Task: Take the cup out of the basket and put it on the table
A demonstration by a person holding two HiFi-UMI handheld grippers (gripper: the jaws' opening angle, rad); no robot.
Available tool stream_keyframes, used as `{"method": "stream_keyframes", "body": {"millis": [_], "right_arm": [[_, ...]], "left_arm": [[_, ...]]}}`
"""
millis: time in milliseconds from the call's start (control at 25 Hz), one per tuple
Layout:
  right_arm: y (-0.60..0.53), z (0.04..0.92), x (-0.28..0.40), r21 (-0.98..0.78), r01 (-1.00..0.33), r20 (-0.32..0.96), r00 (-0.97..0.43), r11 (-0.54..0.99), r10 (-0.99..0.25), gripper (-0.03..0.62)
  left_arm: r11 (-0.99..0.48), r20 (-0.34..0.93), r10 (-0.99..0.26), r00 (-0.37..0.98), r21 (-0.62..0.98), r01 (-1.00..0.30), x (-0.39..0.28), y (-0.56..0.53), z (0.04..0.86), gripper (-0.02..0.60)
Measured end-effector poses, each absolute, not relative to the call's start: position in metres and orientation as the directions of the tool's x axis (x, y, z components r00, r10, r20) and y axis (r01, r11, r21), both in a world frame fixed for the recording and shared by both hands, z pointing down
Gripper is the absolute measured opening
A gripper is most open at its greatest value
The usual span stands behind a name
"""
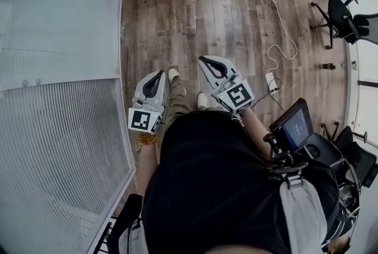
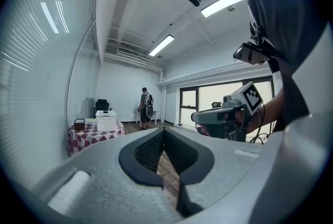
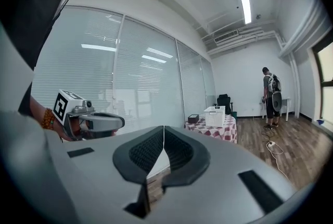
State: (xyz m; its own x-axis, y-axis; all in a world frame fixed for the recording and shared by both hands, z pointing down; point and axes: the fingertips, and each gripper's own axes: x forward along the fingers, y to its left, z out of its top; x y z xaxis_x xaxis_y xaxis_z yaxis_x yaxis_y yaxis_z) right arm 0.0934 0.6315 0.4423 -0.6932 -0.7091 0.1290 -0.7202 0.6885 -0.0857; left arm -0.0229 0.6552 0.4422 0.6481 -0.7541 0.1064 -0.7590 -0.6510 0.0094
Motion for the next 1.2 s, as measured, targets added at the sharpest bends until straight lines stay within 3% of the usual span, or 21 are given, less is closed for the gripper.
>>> {"method": "stream_keyframes", "body": {"millis": [520, 800, 1200], "right_arm": [[0.493, 0.416, 0.001, -0.044, -0.696, 0.174, -0.711, 0.716, -0.681, 0.012], [0.434, 0.422, -0.050, -0.029, -0.667, 0.198, -0.734, 0.745, -0.650, 0.012], [0.352, 0.446, -0.074, -0.094, -0.650, 0.214, -0.753, 0.754, -0.622, 0.012]], "left_arm": [[-0.731, 0.034, -0.680, 0.733, 0.056, -0.681, -0.068, 0.495, 0.428, 0.006], [-0.728, 0.058, -0.681, 0.730, 0.057, -0.683, -0.114, 0.444, 0.433, 0.006], [-0.711, 0.100, -0.691, 0.716, 0.084, -0.698, -0.136, 0.362, 0.455, 0.006]]}}
